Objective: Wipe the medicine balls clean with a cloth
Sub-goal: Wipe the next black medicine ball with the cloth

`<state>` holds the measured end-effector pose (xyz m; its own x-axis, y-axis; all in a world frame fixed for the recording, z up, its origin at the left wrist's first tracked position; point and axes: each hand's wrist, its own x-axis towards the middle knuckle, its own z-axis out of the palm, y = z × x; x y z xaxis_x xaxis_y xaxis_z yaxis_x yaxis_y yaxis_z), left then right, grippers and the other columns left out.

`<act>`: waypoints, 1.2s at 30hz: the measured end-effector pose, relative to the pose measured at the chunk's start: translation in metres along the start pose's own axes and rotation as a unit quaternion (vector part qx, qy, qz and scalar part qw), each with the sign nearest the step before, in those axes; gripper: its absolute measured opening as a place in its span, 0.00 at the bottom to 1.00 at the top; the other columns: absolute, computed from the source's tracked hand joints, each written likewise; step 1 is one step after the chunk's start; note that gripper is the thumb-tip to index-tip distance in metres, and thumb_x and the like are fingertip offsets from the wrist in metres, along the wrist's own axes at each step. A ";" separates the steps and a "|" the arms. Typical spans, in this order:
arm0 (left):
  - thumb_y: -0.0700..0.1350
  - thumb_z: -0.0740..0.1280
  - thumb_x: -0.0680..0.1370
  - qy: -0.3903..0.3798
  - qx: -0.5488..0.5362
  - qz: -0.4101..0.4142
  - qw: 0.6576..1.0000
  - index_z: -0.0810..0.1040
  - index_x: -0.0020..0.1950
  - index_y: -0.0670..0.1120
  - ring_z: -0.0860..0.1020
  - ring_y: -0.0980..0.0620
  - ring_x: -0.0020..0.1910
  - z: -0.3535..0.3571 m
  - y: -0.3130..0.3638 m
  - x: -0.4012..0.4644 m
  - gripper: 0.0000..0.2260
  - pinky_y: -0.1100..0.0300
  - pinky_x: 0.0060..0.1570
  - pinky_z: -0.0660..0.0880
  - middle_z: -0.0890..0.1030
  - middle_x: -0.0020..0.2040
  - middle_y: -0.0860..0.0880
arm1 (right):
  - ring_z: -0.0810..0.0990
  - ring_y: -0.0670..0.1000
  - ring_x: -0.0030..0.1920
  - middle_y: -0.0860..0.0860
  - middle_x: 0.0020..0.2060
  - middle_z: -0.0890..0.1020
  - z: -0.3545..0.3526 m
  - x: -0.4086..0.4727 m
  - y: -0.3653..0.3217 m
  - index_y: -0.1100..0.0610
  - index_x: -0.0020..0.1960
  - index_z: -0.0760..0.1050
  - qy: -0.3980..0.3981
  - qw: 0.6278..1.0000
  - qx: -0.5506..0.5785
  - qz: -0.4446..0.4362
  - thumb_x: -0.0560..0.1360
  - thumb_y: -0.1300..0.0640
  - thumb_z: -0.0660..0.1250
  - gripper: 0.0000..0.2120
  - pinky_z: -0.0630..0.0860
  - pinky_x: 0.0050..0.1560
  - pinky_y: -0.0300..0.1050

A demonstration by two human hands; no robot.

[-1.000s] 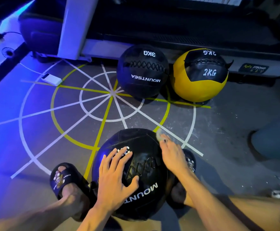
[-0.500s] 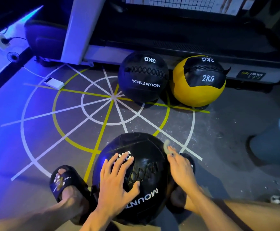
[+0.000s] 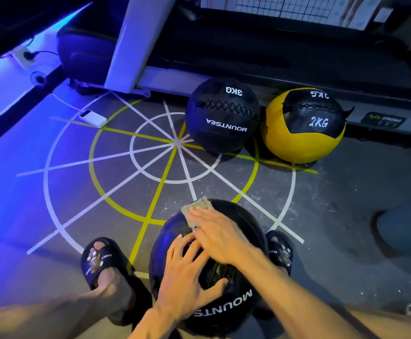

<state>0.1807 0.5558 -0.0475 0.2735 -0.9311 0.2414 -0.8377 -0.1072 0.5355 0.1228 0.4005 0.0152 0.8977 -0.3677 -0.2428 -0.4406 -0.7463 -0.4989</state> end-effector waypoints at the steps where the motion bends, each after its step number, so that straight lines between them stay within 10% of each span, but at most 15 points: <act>1: 0.68 0.71 0.72 0.001 -0.006 0.002 1.000 0.76 0.71 0.57 0.67 0.48 0.76 -0.001 -0.001 -0.001 0.31 0.40 0.74 0.61 0.71 0.75 0.58 | 0.66 0.48 0.76 0.48 0.76 0.69 -0.006 0.001 0.010 0.52 0.77 0.67 0.002 1.000 0.003 0.002 0.82 0.55 0.51 0.24 0.61 0.77 0.52; 7: 0.68 0.71 0.72 0.018 -0.010 0.015 1.000 0.74 0.74 0.60 0.66 0.50 0.76 -0.001 0.001 -0.001 0.31 0.43 0.75 0.59 0.67 0.78 0.61 | 0.74 0.58 0.70 0.54 0.70 0.77 -0.018 -0.043 0.106 0.50 0.73 0.73 0.072 0.940 0.116 0.314 0.85 0.50 0.51 0.20 0.70 0.68 0.50; 15: 0.69 0.67 0.76 -0.031 -0.009 0.030 0.999 0.71 0.75 0.60 0.62 0.51 0.78 -0.002 -0.008 0.014 0.30 0.40 0.75 0.59 0.65 0.78 0.62 | 0.58 0.37 0.76 0.40 0.74 0.66 0.001 -0.017 0.033 0.52 0.77 0.67 0.090 0.982 0.154 0.056 0.84 0.59 0.56 0.22 0.52 0.80 0.41; 22: 0.71 0.61 0.78 -0.160 0.027 0.126 0.979 0.63 0.80 0.63 0.49 0.55 0.83 -0.021 -0.017 0.046 0.32 0.46 0.80 0.40 0.55 0.83 0.62 | 0.59 0.34 0.75 0.39 0.76 0.67 0.005 -0.054 0.056 0.47 0.77 0.67 0.167 0.961 0.176 0.134 0.85 0.55 0.55 0.21 0.56 0.79 0.43; 31: 0.76 0.64 0.73 -0.062 -0.054 -0.048 0.995 0.58 0.80 0.67 0.46 0.58 0.83 -0.012 0.006 -0.009 0.38 0.45 0.80 0.44 0.51 0.82 0.66 | 0.53 0.44 0.80 0.44 0.81 0.56 0.005 -0.057 0.053 0.49 0.82 0.54 0.157 0.946 0.090 0.270 0.86 0.50 0.47 0.25 0.51 0.79 0.44; 36: 0.76 0.67 0.71 -0.032 -0.090 -0.055 0.994 0.63 0.79 0.66 0.53 0.57 0.82 -0.011 -0.005 -0.015 0.38 0.39 0.79 0.55 0.57 0.81 0.66 | 0.45 0.39 0.80 0.44 0.81 0.54 0.021 -0.052 0.023 0.52 0.82 0.53 0.078 0.997 -0.028 -0.014 0.83 0.47 0.44 0.28 0.42 0.80 0.41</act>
<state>0.1865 0.5741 -0.0446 0.3231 -0.9381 0.1247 -0.7042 -0.1503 0.6939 0.0657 0.4138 -0.0011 0.9002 -0.4248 -0.0960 -0.4192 -0.7854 -0.4554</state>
